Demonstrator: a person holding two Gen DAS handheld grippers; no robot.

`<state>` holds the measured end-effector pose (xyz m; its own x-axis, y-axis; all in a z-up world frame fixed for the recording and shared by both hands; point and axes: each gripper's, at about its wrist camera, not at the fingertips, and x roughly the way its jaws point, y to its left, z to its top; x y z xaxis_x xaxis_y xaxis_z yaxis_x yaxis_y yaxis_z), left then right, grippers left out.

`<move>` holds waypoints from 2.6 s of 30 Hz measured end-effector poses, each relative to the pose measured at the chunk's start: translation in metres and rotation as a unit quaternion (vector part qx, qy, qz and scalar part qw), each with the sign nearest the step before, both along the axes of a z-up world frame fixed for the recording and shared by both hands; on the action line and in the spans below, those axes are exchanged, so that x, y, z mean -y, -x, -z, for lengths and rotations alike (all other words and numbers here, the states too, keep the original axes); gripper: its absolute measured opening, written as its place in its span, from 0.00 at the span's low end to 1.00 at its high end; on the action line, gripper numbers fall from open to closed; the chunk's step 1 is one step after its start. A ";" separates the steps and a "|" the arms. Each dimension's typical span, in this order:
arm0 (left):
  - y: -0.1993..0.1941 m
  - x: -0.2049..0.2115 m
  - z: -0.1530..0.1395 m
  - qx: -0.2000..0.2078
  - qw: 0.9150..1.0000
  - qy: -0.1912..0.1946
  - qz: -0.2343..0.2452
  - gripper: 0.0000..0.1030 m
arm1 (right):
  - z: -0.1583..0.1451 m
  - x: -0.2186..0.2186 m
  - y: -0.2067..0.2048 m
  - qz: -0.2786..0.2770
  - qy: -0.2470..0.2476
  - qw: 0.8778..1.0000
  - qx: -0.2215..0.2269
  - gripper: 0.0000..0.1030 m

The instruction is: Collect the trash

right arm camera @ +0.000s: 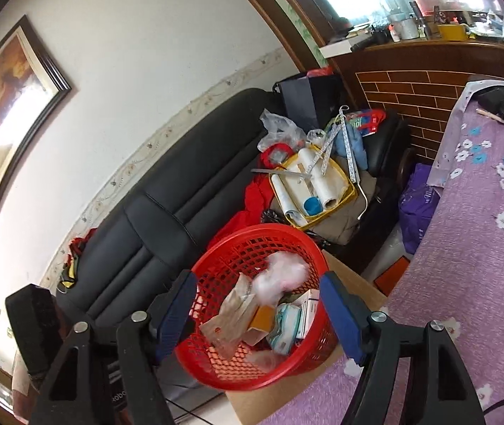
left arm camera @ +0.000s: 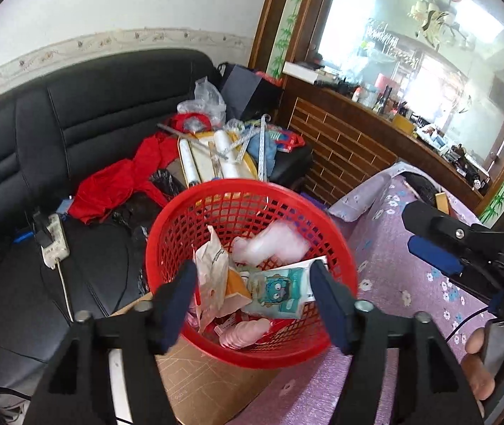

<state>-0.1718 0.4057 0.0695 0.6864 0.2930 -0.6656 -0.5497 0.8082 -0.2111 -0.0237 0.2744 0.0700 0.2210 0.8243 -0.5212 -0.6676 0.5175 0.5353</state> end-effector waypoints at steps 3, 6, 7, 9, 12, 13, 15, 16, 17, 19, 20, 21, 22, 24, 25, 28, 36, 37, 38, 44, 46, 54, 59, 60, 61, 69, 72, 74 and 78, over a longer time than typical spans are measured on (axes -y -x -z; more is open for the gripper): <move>0.007 0.012 -0.004 0.000 1.000 -0.009 0.004 0.72 | -0.008 0.016 0.008 0.001 -0.005 1.000 0.005 0.74; 0.019 0.029 -0.004 -0.009 1.000 -0.018 0.000 0.72 | -0.014 0.035 0.018 0.003 -0.007 1.000 0.012 0.74; 0.023 0.034 -0.005 -0.011 1.000 -0.020 -0.003 0.72 | -0.016 0.041 0.021 0.004 -0.004 1.000 0.016 0.74; 0.035 0.046 -0.008 -0.008 1.000 -0.023 -0.006 0.72 | -0.019 0.053 0.030 0.003 -0.002 1.000 0.026 0.74; 0.049 0.059 -0.015 -0.004 0.999 -0.033 -0.018 0.73 | -0.024 0.076 0.044 0.005 0.003 0.999 0.040 0.74; 0.052 0.062 -0.018 -0.001 0.999 -0.033 -0.019 0.73 | -0.024 0.082 0.047 0.006 0.003 0.999 0.042 0.74; 0.058 0.069 -0.025 -0.001 0.999 -0.039 -0.023 0.73 | -0.026 0.095 0.054 0.009 0.007 0.999 0.048 0.74; 0.061 0.072 -0.028 0.001 0.999 -0.043 -0.026 0.73 | -0.027 0.102 0.058 0.014 0.010 0.999 0.051 0.74; 0.063 0.075 -0.031 0.005 0.998 -0.049 -0.031 0.73 | -0.028 0.107 0.062 0.019 0.011 0.998 0.054 0.74; 0.068 0.082 -0.036 0.008 0.996 -0.071 -0.048 0.77 | -0.031 0.118 0.070 0.028 0.013 0.997 0.065 0.75; 0.070 0.085 -0.038 0.007 0.995 -0.084 -0.052 0.81 | -0.033 0.122 0.074 0.034 0.017 0.997 0.072 0.76; 0.072 0.088 -0.040 0.006 0.995 -0.090 -0.052 0.81 | -0.034 0.126 0.079 0.040 0.021 0.996 0.078 0.76; 0.073 0.089 -0.041 0.005 0.994 -0.092 -0.051 0.81 | -0.036 0.130 0.083 0.042 0.023 0.996 0.081 0.76; 0.076 0.094 -0.042 -0.001 0.994 -0.097 -0.049 0.81 | -0.037 0.136 0.087 0.042 0.025 0.995 0.082 0.76; 0.077 0.095 -0.043 -0.004 0.994 -0.100 -0.049 0.81 | -0.037 0.138 0.089 0.041 0.029 0.995 0.081 0.76; 0.083 0.097 -0.043 -0.007 0.994 -0.094 -0.046 0.81 | -0.037 0.140 0.095 0.035 0.037 0.996 0.079 0.76; 0.085 0.095 -0.038 -0.033 0.996 -0.075 -0.043 0.81 | -0.035 0.130 0.102 0.034 0.059 0.993 0.092 0.76; 0.085 0.095 -0.038 -0.034 0.996 -0.076 -0.044 0.81 | -0.035 0.129 0.103 0.034 0.061 0.993 0.094 0.76; 0.086 0.094 -0.038 -0.034 0.995 -0.077 -0.046 0.81 | -0.035 0.128 0.103 0.034 0.062 0.993 0.097 0.76; 0.084 0.095 -0.042 -0.041 0.993 -0.090 -0.058 0.81 | -0.039 0.125 0.106 0.037 0.068 0.991 0.112 0.76; 0.084 0.095 -0.043 -0.044 0.993 -0.092 -0.060 0.81 | -0.043 0.124 0.108 0.038 0.070 0.989 0.121 0.76; 0.085 0.093 -0.043 -0.052 0.992 -0.091 -0.066 0.81 | -0.052 0.120 0.113 0.035 0.075 0.987 0.140 0.76; 0.086 0.092 -0.042 -0.053 0.992 -0.092 -0.069 0.81 | -0.052 0.116 0.114 0.030 0.077 0.987 0.141 0.76; 0.087 0.092 -0.043 -0.053 0.992 -0.092 -0.070 0.81 | -0.052 0.114 0.115 0.029 0.078 0.986 0.141 0.76; 0.087 0.092 -0.042 -0.052 0.992 -0.091 -0.071 0.81 | -0.051 0.113 0.116 0.028 0.078 0.986 0.141 0.76; 0.090 0.089 -0.043 -0.053 0.991 -0.092 -0.078 0.81 | -0.051 0.110 0.118 0.026 0.081 0.986 0.142 0.76; 0.091 0.089 -0.045 -0.052 0.991 -0.095 -0.079 0.81 | -0.051 0.110 0.118 0.025 0.081 0.986 0.143 0.76; 0.091 0.090 -0.045 -0.051 0.991 -0.095 -0.079 0.81 | -0.051 0.110 0.118 0.025 0.081 0.986 0.144 0.76; 0.091 0.091 -0.045 -0.052 0.991 -0.097 -0.078 0.81 | -0.050 0.110 0.118 0.026 0.081 0.986 0.143 0.76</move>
